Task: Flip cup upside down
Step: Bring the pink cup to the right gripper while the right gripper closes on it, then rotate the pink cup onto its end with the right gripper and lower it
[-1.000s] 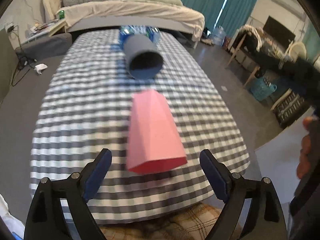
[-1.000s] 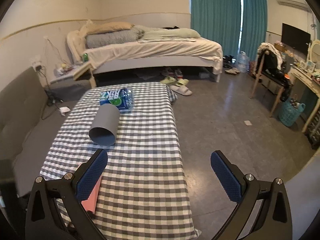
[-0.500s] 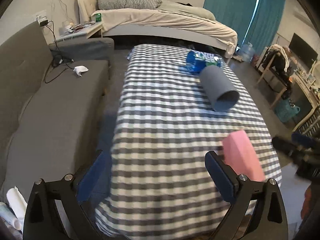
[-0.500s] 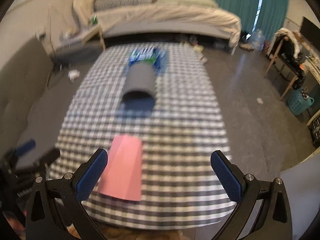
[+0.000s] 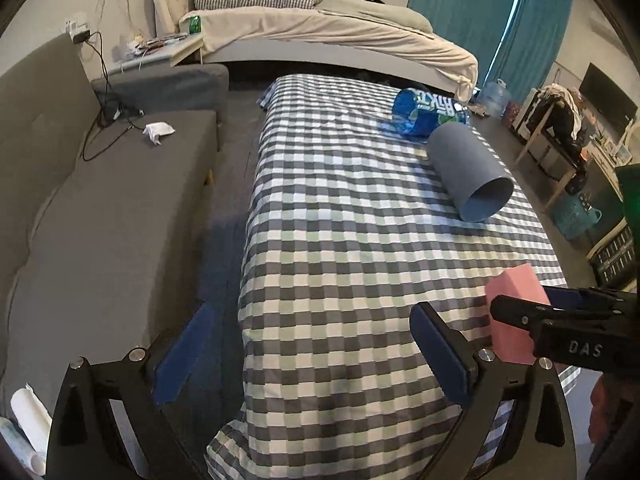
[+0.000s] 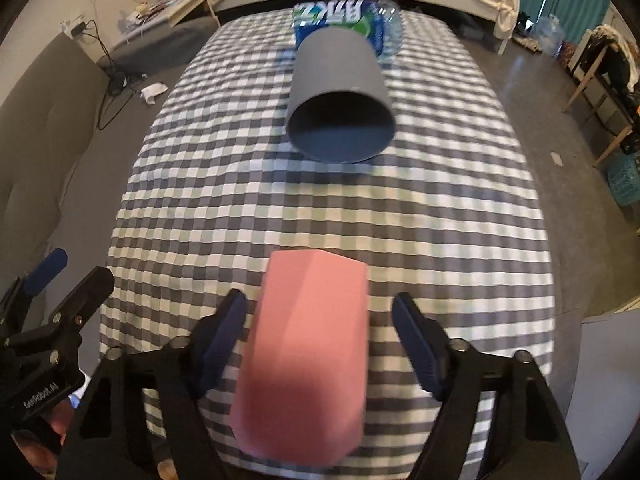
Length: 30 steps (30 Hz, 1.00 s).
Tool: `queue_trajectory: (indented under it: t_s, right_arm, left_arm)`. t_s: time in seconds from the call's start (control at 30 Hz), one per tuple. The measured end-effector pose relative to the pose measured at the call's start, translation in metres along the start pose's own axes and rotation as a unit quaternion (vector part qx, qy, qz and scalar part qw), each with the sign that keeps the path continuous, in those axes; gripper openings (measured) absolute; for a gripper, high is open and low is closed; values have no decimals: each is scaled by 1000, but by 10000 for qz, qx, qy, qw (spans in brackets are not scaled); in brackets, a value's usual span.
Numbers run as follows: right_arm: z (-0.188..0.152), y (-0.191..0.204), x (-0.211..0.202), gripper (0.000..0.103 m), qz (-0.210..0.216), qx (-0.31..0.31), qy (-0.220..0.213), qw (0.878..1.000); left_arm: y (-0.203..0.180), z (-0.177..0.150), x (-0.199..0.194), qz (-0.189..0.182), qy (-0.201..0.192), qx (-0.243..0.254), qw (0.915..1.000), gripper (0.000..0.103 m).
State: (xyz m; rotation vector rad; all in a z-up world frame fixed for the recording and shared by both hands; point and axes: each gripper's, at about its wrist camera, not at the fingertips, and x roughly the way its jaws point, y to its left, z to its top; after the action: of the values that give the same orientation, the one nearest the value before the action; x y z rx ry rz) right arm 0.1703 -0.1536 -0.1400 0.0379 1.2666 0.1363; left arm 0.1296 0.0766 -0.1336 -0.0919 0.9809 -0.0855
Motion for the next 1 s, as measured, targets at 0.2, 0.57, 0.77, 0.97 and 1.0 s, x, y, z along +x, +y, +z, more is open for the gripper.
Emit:
queue_trajectory:
  t_s: [0.2,0.57,0.77,0.97,1.0]
  right_arm:
    - [6,3,9,56,114,-36,50,9999]
    - [4,4,-37,55,236,-347,-896,9951]
    - [-12,5,-53,55,185,-638,-1613,9847]
    - [-35,5,-60,55,127,-859,-2074,9744]
    - [-38,4,-61,55,137,-895,-2110,9733]
  left_arm:
    - [8,1,6,-35,98,-208,9997,101]
    - [-1,3,-2,-117,39,-338,9994,101]
    - [-6,1,-8,-117,-40,-344,9993,101]
    - [-10,0,-11,-99,-56,-329,9994,101]
    - [-11,0,-12,-97,-68,-320,9994,101]
